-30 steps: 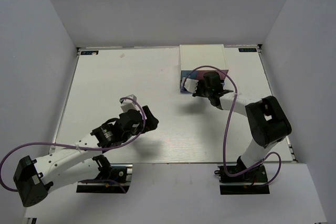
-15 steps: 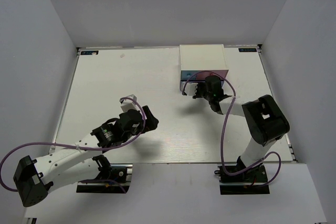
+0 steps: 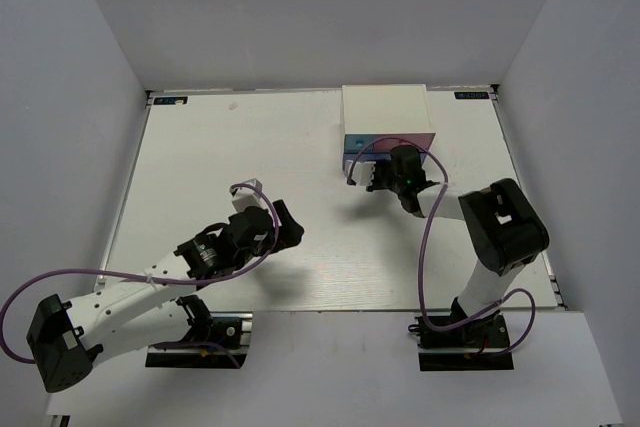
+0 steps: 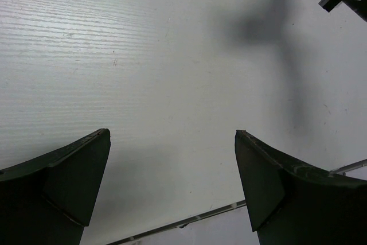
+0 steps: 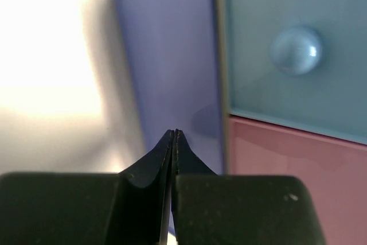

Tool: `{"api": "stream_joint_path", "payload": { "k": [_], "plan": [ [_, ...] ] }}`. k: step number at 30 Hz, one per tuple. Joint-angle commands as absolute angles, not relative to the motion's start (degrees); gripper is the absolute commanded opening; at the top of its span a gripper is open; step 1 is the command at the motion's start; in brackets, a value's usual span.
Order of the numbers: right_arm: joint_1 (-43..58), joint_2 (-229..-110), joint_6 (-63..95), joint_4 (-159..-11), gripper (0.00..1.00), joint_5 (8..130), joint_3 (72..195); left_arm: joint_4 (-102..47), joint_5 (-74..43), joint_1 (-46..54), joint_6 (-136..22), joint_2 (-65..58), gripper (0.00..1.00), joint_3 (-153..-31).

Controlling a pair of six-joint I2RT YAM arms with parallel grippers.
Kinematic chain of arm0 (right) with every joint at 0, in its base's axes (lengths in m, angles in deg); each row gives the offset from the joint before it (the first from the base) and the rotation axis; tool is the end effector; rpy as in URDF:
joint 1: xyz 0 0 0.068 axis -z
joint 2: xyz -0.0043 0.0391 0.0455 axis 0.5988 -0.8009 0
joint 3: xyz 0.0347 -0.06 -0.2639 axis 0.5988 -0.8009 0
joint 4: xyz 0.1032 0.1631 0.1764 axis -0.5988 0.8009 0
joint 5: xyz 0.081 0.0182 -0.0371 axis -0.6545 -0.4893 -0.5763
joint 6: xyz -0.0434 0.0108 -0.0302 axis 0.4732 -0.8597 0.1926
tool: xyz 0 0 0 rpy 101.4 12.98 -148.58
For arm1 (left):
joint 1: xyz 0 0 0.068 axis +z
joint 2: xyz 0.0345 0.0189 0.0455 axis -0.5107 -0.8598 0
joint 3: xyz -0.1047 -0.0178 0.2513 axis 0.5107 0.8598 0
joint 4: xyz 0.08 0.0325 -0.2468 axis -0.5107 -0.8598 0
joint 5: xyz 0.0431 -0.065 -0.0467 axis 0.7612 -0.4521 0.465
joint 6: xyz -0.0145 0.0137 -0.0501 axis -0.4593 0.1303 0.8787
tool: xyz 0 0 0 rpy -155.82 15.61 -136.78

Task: Sort the stationery into containers
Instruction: Close the drawer in the storage box.

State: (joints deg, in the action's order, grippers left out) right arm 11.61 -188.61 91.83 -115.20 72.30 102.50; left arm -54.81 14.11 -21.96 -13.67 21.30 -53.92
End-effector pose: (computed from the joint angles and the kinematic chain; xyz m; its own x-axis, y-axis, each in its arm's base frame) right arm 0.3197 0.1530 0.1578 0.3103 -0.8838 -0.3503 -0.5389 0.1400 -0.8306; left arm 0.1224 -0.1393 0.2341 -0.7063 -0.3362 -0.6230 -0.0016 0.8808 -0.4735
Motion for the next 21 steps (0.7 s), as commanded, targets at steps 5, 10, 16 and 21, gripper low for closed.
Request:
{"api": "stream_joint_path", "payload": {
  "k": [5, 10, 16, 21],
  "plan": [
    [11.7, -177.5, 87.6, -96.7, 0.01, 56.6, 103.5, -53.4, 13.4, -21.9, -13.4, 21.1, 0.99, -55.4],
    [11.7, -173.8, 84.5, -81.7, 0.24, 50.2, 105.6, -52.8, 13.4, -21.9, -13.4, 21.1, 0.99, -55.4],
    [12.2, -169.1, 77.5, -75.1, 0.33, 49.3, 107.7, -51.1, 13.4, -21.9, -13.9, 21.1, 0.99, -54.8],
    [12.0, -170.2, 71.9, -72.2, 0.34, 53.8, 111.3, -49.5, 12.8, -21.9, -14.4, 21.1, 0.99, -54.8]
  ]
}}
